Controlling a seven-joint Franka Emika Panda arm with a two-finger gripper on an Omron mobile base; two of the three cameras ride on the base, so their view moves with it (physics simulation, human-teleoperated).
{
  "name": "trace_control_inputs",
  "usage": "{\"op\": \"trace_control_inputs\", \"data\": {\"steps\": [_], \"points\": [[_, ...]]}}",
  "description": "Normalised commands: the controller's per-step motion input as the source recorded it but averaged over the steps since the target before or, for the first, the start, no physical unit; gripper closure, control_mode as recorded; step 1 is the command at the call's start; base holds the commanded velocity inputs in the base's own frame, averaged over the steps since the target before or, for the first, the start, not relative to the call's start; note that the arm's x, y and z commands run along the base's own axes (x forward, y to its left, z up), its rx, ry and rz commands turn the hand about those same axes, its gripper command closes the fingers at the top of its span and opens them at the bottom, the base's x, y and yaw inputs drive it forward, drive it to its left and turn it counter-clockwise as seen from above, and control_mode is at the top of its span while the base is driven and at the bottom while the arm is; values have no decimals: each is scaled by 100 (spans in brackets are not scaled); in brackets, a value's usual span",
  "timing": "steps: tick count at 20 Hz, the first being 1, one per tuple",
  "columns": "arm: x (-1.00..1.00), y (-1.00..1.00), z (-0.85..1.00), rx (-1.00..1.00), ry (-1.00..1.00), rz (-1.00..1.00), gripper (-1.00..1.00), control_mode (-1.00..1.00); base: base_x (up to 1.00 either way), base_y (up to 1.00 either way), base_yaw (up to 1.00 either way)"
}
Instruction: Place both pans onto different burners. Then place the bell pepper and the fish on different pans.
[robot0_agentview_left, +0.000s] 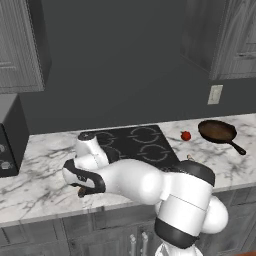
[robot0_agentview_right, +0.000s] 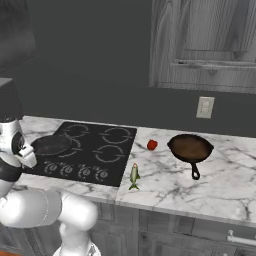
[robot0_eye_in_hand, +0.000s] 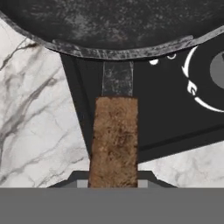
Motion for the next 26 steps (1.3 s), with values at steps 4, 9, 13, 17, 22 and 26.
{"op": "trace_control_inputs", "data": {"steps": [4,9,13,17,22,26], "points": [[-31,-38,-22,0,5,0,100,-100,0,0,0],[-7,-46,-9,0,2,0,100,-100,0,0,0],[12,-44,0,1,1,0,100,-100,0,0,0],[45,-20,0,4,4,0,100,-100,0,0,0],[52,-1,0,1,6,0,100,-100,0,0,0],[23,33,0,0,6,0,100,-100,0,0,0]]}}
